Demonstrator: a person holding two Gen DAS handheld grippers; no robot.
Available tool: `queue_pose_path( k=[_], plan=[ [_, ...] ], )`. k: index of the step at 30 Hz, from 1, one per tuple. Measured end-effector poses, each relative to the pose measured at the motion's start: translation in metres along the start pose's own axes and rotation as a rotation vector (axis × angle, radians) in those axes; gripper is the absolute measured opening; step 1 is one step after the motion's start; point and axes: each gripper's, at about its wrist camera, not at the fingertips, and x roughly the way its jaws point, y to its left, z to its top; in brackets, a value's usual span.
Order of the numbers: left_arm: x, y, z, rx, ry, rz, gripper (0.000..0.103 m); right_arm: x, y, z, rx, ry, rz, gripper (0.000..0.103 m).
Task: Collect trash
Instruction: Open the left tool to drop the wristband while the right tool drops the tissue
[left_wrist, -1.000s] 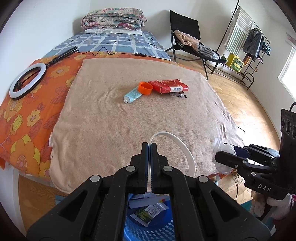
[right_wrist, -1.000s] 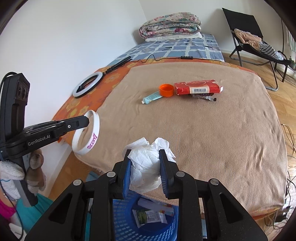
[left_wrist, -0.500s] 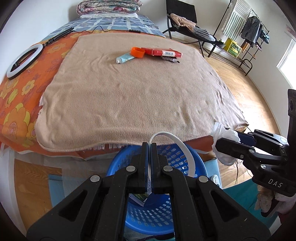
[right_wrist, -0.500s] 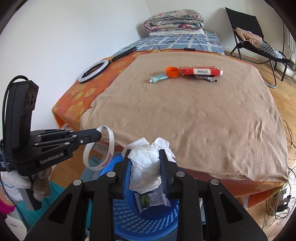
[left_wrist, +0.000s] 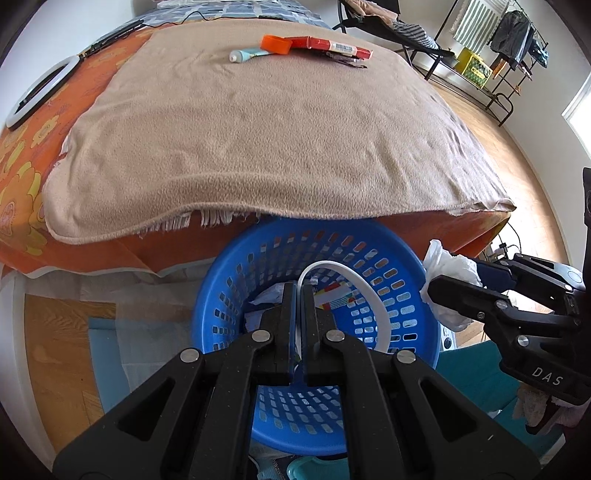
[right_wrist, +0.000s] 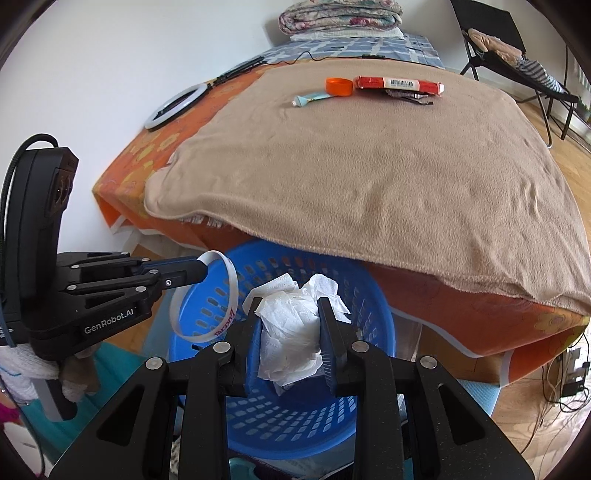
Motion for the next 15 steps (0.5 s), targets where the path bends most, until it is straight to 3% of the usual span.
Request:
queue_pose_path(
  k=[15],
  plan=[
    [0.019, 0.010, -0.009, -0.013, 0.058, 0.028, 0.003, 0.020, -0.008, -0.013, 0.021, 0.049, -0.019, 0.031]
  ],
)
